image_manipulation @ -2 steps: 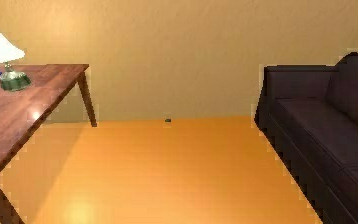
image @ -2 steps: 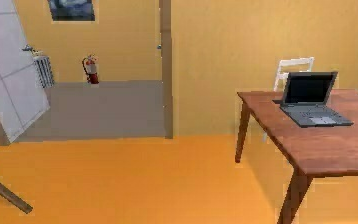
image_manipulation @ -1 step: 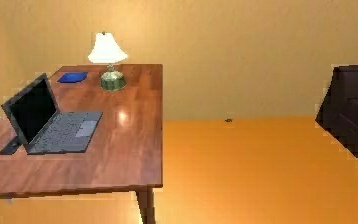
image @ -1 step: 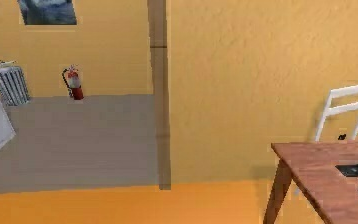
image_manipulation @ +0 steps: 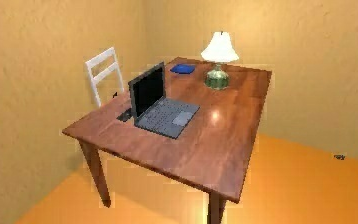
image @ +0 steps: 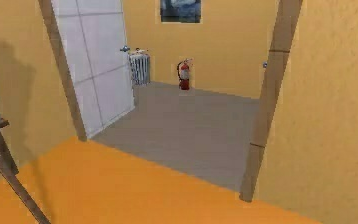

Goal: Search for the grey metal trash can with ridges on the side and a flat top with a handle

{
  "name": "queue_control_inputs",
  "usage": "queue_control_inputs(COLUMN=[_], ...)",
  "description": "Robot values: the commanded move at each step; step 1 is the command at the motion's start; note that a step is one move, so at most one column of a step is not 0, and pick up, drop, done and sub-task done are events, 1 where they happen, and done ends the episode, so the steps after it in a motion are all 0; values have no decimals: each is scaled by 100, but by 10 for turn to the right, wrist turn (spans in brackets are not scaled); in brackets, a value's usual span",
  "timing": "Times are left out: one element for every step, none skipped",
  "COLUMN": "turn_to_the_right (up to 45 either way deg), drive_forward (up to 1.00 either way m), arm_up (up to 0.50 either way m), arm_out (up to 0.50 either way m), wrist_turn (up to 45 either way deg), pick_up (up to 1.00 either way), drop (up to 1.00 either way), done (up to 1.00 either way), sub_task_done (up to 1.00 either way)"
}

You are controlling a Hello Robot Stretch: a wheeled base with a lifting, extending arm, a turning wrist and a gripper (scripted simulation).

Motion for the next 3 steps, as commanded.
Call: queue_control_inputs(turn_to_the_right=[0, 0, -30], drive_forward=[100, 100, 0], arm_up=[0, 0, 0], arm_out=[0, 0, 0], wrist_turn=[0, 0, 0], pick_up=[0, 0, 0], drop=[0, 0, 0], done=[0, 0, 0], sub_task_done=[0, 0, 0])
